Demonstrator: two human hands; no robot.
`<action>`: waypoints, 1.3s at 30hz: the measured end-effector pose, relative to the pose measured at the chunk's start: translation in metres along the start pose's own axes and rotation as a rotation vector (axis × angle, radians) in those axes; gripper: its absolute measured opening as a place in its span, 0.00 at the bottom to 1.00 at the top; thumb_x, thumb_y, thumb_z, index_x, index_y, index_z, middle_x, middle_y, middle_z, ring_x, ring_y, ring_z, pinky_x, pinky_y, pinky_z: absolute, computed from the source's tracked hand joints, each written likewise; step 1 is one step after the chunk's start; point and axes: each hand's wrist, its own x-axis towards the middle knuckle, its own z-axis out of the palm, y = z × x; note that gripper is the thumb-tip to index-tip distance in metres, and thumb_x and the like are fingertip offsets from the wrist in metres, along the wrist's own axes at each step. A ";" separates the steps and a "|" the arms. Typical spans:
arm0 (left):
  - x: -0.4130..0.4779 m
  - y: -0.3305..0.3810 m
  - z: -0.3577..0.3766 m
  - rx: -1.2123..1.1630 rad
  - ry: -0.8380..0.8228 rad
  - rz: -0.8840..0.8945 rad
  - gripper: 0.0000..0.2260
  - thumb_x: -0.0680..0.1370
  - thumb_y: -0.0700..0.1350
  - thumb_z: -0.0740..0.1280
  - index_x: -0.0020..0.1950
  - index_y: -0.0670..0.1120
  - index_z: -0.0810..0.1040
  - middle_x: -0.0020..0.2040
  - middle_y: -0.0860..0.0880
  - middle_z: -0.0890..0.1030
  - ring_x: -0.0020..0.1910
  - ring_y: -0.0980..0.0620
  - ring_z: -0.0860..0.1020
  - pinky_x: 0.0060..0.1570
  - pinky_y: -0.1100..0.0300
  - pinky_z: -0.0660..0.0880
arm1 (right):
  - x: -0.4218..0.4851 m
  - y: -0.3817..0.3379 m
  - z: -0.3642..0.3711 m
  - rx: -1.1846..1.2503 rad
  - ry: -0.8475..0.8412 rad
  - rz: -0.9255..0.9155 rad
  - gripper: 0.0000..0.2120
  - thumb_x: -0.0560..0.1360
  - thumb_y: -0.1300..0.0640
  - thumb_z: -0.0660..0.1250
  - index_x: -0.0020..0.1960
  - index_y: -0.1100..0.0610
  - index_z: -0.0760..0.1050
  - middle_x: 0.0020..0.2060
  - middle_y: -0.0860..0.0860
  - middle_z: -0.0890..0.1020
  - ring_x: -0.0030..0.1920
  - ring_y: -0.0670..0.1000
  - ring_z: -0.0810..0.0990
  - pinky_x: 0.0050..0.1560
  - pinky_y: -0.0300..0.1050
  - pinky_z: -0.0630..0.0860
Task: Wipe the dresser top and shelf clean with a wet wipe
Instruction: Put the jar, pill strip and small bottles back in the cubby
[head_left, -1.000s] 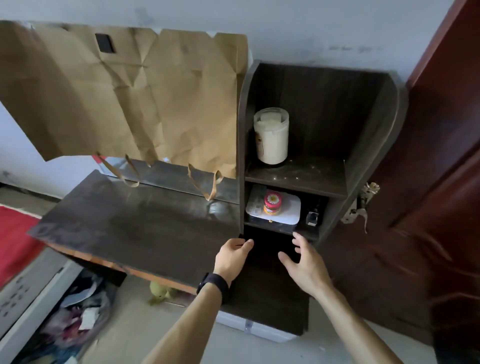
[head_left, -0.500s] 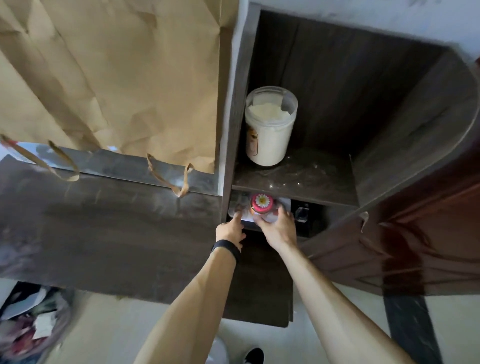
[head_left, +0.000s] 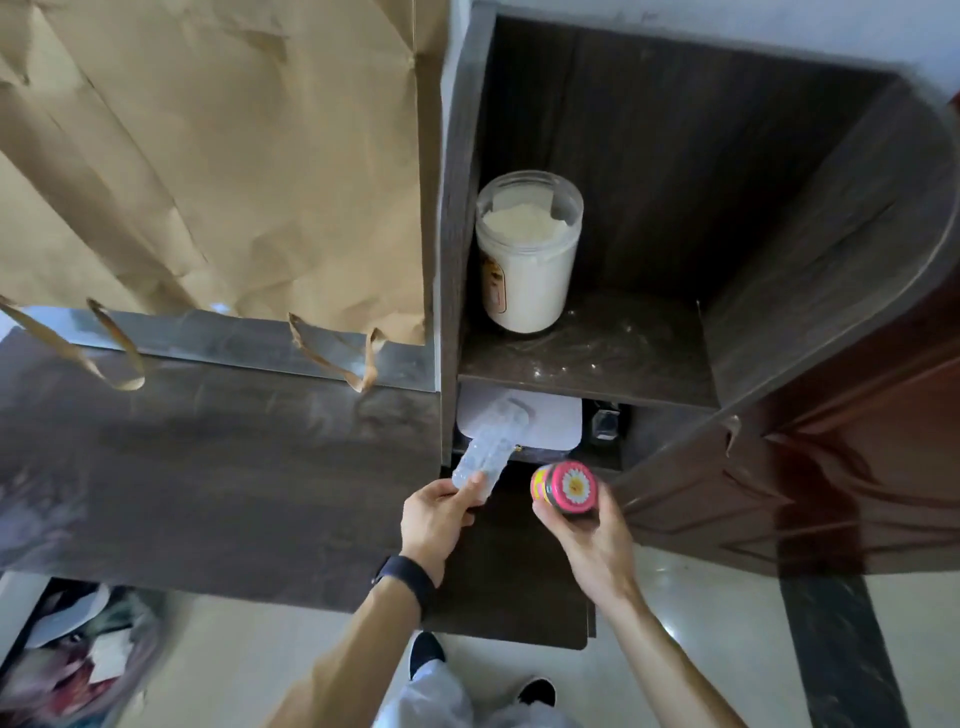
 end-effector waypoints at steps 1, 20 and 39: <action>-0.007 -0.009 -0.008 0.051 -0.042 0.007 0.15 0.70 0.59 0.75 0.43 0.47 0.84 0.40 0.51 0.86 0.31 0.58 0.78 0.32 0.67 0.71 | -0.011 0.018 -0.007 0.016 -0.018 0.035 0.28 0.65 0.45 0.81 0.61 0.50 0.76 0.53 0.46 0.84 0.52 0.44 0.83 0.49 0.29 0.75; 0.116 -0.141 0.055 0.591 -0.100 -0.086 0.15 0.78 0.54 0.70 0.62 0.50 0.81 0.37 0.51 0.82 0.24 0.57 0.75 0.26 0.64 0.75 | -0.008 0.215 0.034 -0.378 -0.232 0.157 0.38 0.64 0.34 0.76 0.69 0.46 0.70 0.57 0.46 0.75 0.54 0.44 0.78 0.53 0.37 0.79; 0.175 -0.179 0.056 0.757 0.126 0.158 0.17 0.78 0.52 0.69 0.66 0.50 0.77 0.56 0.47 0.83 0.54 0.47 0.81 0.51 0.54 0.78 | 0.027 0.257 0.104 -0.399 -0.063 -0.036 0.36 0.68 0.40 0.77 0.71 0.48 0.68 0.60 0.49 0.74 0.57 0.51 0.81 0.53 0.47 0.82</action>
